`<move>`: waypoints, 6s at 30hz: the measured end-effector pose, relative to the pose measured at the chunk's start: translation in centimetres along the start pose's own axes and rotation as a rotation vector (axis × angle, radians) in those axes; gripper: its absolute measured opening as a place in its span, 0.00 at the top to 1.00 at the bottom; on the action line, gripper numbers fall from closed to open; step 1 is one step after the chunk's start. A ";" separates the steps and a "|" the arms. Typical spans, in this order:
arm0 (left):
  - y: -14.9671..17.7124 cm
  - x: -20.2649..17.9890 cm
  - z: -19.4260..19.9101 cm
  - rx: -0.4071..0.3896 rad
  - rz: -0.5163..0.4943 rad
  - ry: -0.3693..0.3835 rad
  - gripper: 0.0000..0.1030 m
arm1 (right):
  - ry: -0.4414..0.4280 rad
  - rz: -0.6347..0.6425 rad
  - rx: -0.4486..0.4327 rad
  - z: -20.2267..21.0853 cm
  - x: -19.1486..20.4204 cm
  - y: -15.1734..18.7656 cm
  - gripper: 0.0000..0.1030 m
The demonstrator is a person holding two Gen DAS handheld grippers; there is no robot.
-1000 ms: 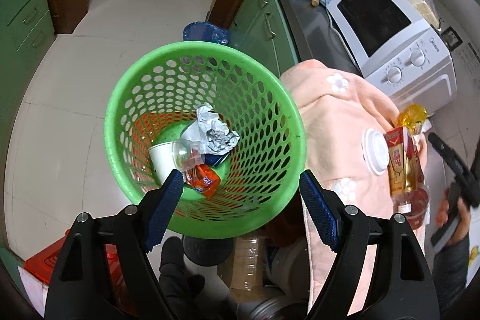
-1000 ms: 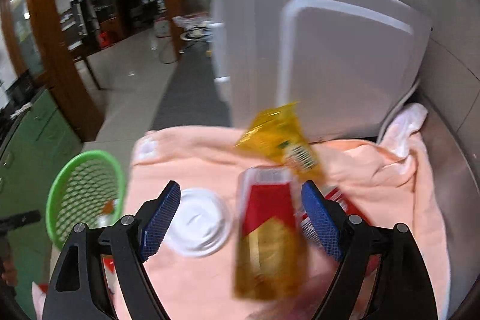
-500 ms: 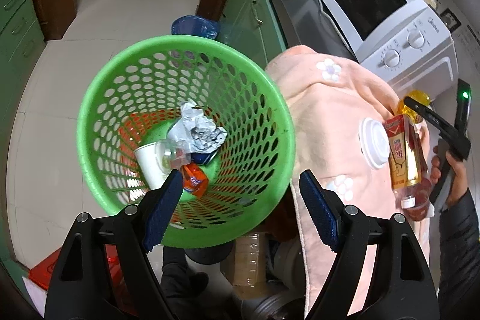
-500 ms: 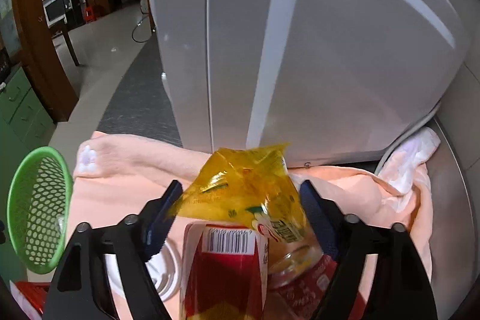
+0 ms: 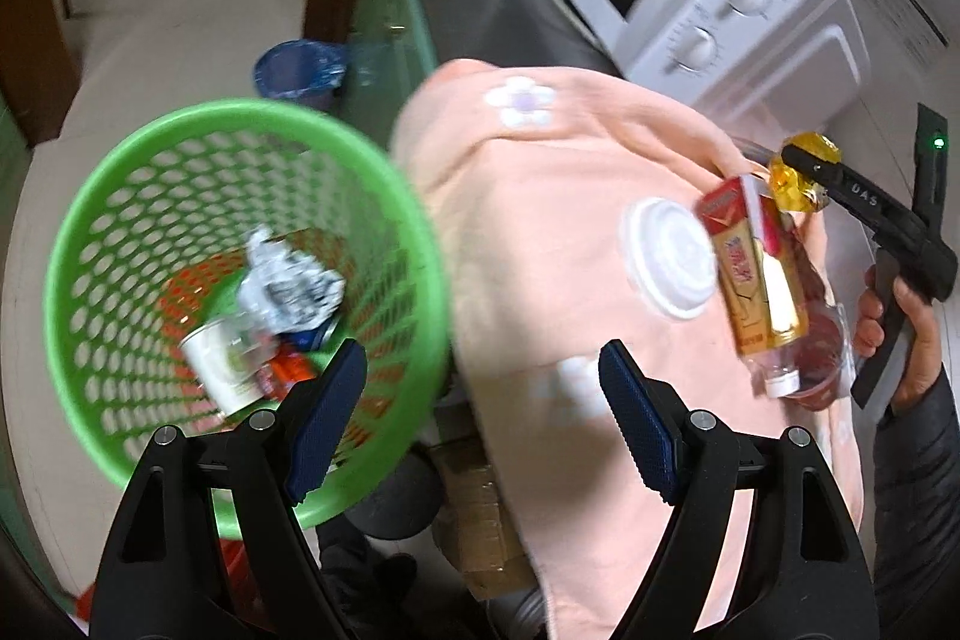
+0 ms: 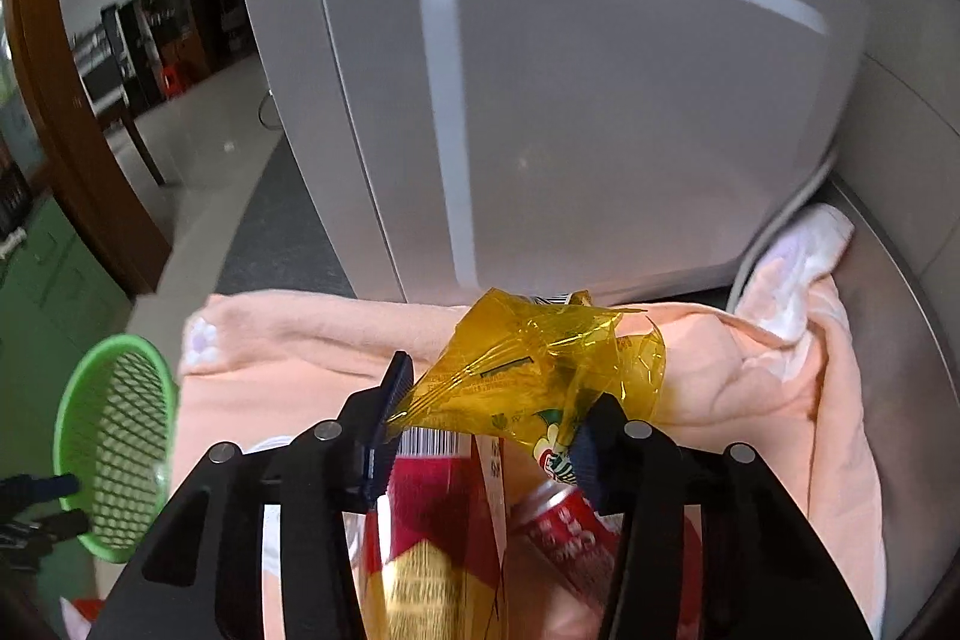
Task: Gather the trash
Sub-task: 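Grasp the white cup lid with the left tool while the right tool holds the bag, then drop the lid into the basket with the left tool while the right tool carries the bag over it, then open the right tool over the basket to drop the yellow bag, then grasp the red-gold drink bottle with the left tool while the right tool grasps the red snack cup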
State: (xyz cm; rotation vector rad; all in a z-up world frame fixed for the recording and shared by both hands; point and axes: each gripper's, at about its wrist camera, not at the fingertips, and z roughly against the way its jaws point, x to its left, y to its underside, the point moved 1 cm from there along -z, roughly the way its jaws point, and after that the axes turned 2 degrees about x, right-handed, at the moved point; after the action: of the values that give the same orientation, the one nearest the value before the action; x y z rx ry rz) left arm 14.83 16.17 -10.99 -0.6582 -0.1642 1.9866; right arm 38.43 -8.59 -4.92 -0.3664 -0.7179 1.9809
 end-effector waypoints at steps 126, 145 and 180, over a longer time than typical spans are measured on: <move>6.1 17.6 11.0 -0.218 0.291 -0.204 0.13 | -0.656 0.132 0.054 3.5 28.9 7.5 0.24; 4.8 10.0 8.4 -0.166 0.136 -0.127 0.12 | -0.323 0.186 -0.032 11.4 12.3 10.7 0.17; -0.3 -6.3 1.7 -0.027 -0.136 -0.039 0.12 | -0.021 0.488 0.171 4.9 -1.6 14.4 0.11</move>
State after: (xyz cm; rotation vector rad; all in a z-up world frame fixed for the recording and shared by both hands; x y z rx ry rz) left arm 16.40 11.16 -7.04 -0.6095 -0.2531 1.8704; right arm 26.66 -16.83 -10.10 -0.4488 -0.4948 2.4894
